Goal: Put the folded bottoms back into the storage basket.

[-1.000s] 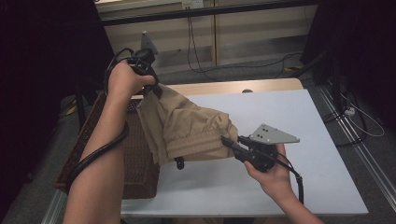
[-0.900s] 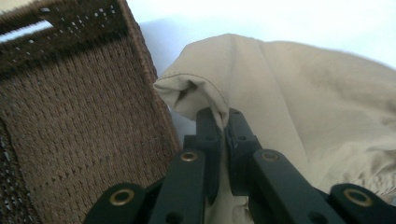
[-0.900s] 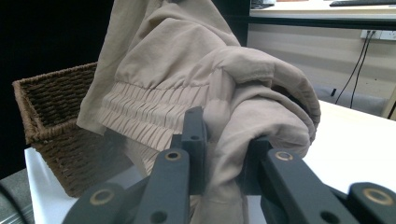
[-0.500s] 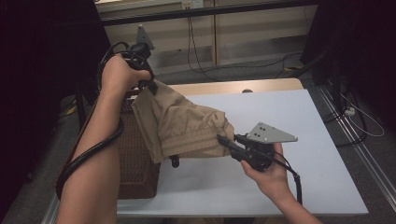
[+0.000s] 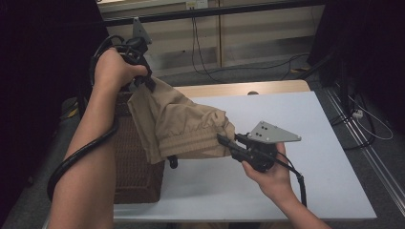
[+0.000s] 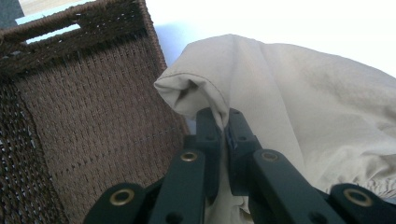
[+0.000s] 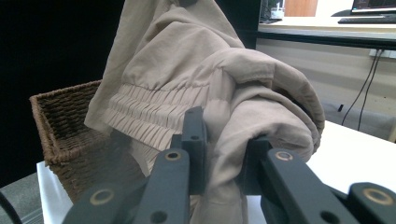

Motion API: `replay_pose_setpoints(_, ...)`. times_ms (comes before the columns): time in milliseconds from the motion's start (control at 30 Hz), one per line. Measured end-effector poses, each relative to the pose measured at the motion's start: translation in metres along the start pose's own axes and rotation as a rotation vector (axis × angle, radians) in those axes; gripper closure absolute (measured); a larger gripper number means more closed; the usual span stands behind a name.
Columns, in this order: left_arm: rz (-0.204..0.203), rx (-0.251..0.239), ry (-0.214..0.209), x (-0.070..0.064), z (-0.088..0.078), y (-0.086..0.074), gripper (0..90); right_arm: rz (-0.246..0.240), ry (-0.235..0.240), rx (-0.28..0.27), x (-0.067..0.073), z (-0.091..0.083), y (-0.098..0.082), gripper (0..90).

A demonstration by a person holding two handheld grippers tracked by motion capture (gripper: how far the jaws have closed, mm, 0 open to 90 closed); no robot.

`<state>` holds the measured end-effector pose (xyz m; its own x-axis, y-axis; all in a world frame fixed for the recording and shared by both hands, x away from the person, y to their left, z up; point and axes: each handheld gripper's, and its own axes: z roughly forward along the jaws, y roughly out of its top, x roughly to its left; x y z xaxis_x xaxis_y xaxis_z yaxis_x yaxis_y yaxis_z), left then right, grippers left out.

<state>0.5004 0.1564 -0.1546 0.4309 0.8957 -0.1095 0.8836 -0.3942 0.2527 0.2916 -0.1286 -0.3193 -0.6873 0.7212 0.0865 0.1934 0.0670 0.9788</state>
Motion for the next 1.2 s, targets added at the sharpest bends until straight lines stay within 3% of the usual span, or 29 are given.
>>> replay_pose_setpoints(833,-0.042,-0.024,0.013,0.024,-0.022,-0.011,86.6,-0.018,0.038,-0.016,0.019,0.02,0.013,77.5)
replay_pose_setpoints(1200,-0.069,-0.041,0.013,0.044,-0.029,-0.021,86.6,-0.027,0.067,-0.014,0.031,0.035,0.016,77.4)
